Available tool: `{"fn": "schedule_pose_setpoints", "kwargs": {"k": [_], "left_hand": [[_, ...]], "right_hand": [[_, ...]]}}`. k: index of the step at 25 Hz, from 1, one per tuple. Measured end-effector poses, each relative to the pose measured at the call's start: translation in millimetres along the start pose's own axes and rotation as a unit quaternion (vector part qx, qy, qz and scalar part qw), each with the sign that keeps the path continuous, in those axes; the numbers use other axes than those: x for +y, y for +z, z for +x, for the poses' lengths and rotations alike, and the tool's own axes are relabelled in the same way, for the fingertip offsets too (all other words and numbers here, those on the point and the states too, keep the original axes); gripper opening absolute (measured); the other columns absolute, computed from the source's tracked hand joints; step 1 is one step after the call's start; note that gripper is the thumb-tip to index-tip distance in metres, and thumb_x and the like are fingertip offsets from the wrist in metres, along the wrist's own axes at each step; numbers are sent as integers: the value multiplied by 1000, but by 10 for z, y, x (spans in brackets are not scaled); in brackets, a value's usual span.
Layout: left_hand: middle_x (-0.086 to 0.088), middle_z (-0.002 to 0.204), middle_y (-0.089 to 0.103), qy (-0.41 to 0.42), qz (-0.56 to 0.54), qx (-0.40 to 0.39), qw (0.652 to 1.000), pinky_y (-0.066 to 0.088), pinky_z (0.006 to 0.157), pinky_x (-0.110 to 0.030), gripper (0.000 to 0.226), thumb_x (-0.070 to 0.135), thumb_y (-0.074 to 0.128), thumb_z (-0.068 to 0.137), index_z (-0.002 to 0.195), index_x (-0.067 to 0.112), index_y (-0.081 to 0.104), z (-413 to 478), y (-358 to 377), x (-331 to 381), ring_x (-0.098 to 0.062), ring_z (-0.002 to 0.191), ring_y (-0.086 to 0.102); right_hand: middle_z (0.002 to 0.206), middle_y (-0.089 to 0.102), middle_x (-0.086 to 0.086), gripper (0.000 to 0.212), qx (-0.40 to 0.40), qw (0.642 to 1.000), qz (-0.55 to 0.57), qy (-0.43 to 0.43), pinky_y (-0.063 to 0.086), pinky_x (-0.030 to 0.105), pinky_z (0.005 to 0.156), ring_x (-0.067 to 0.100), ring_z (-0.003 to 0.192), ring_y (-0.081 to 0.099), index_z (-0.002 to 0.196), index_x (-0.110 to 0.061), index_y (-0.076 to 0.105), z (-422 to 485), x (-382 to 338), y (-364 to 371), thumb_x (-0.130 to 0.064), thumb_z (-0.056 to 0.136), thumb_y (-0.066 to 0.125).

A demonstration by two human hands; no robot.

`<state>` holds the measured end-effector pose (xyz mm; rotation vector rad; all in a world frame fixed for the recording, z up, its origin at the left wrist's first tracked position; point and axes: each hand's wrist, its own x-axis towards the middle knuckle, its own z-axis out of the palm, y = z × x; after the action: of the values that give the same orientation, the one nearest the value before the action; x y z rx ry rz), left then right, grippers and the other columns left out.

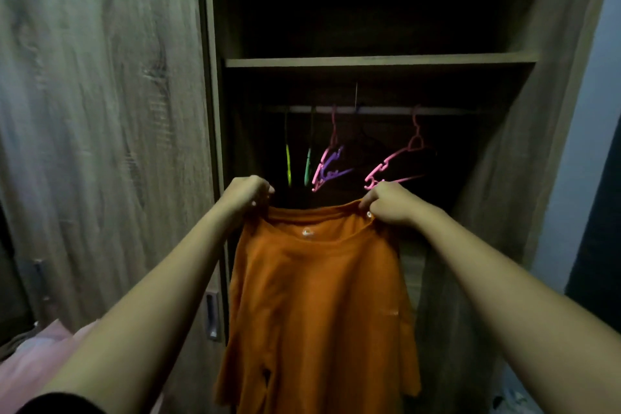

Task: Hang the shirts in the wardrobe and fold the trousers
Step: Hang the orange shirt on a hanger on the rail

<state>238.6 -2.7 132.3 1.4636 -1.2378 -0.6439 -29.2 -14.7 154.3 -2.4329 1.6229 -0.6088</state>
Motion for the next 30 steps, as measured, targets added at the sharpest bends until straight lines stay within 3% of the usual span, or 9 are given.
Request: {"fn": "schedule_pose_setpoints", "kwargs": {"k": [3, 6, 11, 14, 18, 20, 24, 27, 30], "left_hand": [[-4, 110, 62, 48, -4, 27, 999, 47, 88, -35, 25, 27, 54, 90, 110, 18, 64, 470, 9, -58, -22, 104, 56], [-9, 118, 60, 58, 67, 31, 996, 47, 83, -31, 34, 27, 51, 94, 124, 12, 57, 965, 137, -73, -22, 102, 59], [-19, 133, 52, 6, 100, 41, 994, 40, 101, -37, 53, 39, 43, 96, 134, 3, 46, 1664, 498, -33, -35, 122, 49], [-12, 124, 58, -37, -28, 16, 999, 44, 101, -41, 50, 37, 50, 93, 132, 6, 48, 2001, 725, -88, -31, 114, 55], [-3, 92, 62, -25, -161, 9, 987, 54, 83, -36, 28, 6, 57, 88, 116, 10, 59, 2212, 923, -48, -17, 85, 60], [-2, 90, 63, -4, -163, 24, 986, 53, 87, -39, 27, 6, 58, 87, 113, 13, 61, 2184, 917, 48, -18, 87, 60], [-10, 113, 64, -2, -115, 51, 992, 48, 96, -43, 33, 9, 52, 90, 123, 11, 53, 1893, 834, 47, -25, 105, 60], [-15, 114, 61, 13, -55, 114, 992, 49, 92, -43, 33, 15, 43, 93, 125, 9, 48, 1253, 691, -160, -31, 101, 60], [-11, 99, 65, 63, 16, 179, 982, 49, 85, -38, 33, 27, 42, 96, 121, 9, 54, 464, 301, -536, -28, 90, 62]], "right_hand": [[113, 68, 10, 39, -21, 1000, -8, -1, 46, 22, 78, 19, 97, 63, 107, -13, 71, 232, -211, 126, 1, 80, 45], [123, 63, 1, 49, -33, 997, -69, 21, 50, 32, 92, 22, 112, 59, 112, -29, 67, 422, -264, 257, -2, 78, 46], [132, 56, 1, 50, -61, 993, -92, 52, 49, 34, 96, 21, 118, 55, 120, -31, 61, 586, -20, 427, -1, 83, 48], [134, 52, 2, 47, -64, 993, -64, 78, 48, 34, 98, 20, 119, 54, 128, -26, 55, 632, 118, 424, -3, 88, 51], [132, 53, 1, 45, -30, 995, -3, 97, 50, 30, 94, 15, 112, 57, 129, -25, 54, 640, 284, 425, -6, 89, 51], [133, 53, 1, 44, -18, 995, -1, 97, 48, 31, 98, 16, 117, 55, 126, -26, 56, 653, 329, 414, -4, 88, 51], [129, 55, 3, 39, -21, 995, -34, 92, 49, 30, 95, 19, 115, 56, 119, -20, 60, 668, 307, 418, -1, 86, 52], [126, 54, 7, 34, -34, 991, -109, 66, 48, 30, 93, 23, 113, 56, 114, -17, 60, 711, 271, 510, -2, 84, 53], [130, 53, 8, 37, -36, 989, -144, -6, 41, 29, 102, 24, 120, 52, 118, -13, 59, 718, 131, 636, -3, 83, 55]]}}
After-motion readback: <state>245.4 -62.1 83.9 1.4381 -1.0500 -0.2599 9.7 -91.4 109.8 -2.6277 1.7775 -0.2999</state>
